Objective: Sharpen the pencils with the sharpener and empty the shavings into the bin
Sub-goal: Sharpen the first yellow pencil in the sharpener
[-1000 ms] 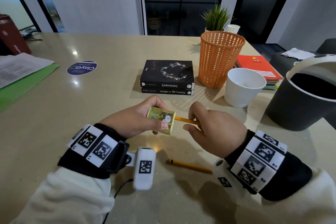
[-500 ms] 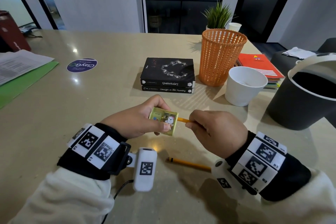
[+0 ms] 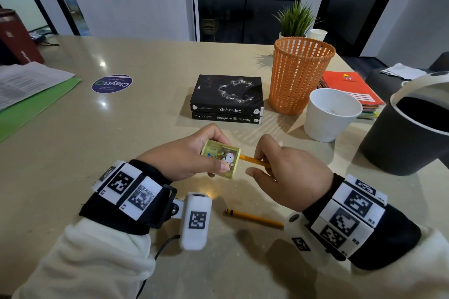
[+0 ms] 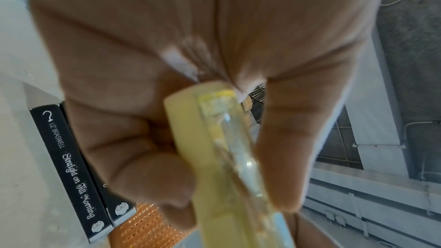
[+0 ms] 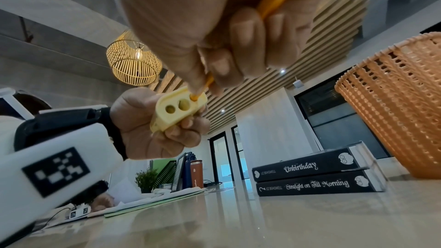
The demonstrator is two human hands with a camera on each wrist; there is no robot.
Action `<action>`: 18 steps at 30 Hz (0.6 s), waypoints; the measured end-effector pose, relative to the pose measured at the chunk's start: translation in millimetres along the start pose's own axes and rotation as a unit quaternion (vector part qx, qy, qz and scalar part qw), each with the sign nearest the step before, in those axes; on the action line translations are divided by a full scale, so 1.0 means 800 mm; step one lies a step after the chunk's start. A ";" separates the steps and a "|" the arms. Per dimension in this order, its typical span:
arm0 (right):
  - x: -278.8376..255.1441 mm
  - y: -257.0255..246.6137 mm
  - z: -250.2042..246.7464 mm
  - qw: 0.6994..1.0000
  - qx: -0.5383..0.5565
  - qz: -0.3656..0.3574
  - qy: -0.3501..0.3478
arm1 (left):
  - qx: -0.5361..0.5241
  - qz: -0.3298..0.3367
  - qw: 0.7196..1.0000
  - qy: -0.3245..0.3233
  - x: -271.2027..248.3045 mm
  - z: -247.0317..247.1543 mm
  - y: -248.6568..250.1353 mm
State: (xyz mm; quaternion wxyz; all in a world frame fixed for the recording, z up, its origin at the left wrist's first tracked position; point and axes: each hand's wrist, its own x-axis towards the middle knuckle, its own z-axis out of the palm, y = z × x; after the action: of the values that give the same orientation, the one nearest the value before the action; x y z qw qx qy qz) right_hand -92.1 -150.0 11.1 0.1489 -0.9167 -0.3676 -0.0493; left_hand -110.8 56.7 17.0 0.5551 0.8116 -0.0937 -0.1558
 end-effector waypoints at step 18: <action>-0.001 0.011 0.008 0.992 -0.024 -0.062 0.111 | 0.008 -0.008 1.000 -0.007 0.000 0.003 0.006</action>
State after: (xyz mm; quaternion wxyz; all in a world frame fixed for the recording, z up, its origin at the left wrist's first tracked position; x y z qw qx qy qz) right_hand -86.7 -154.8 2.6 0.1633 -0.8842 -0.4037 -0.1688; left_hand -111.4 53.2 20.4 0.5472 0.8154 -0.0923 -0.1646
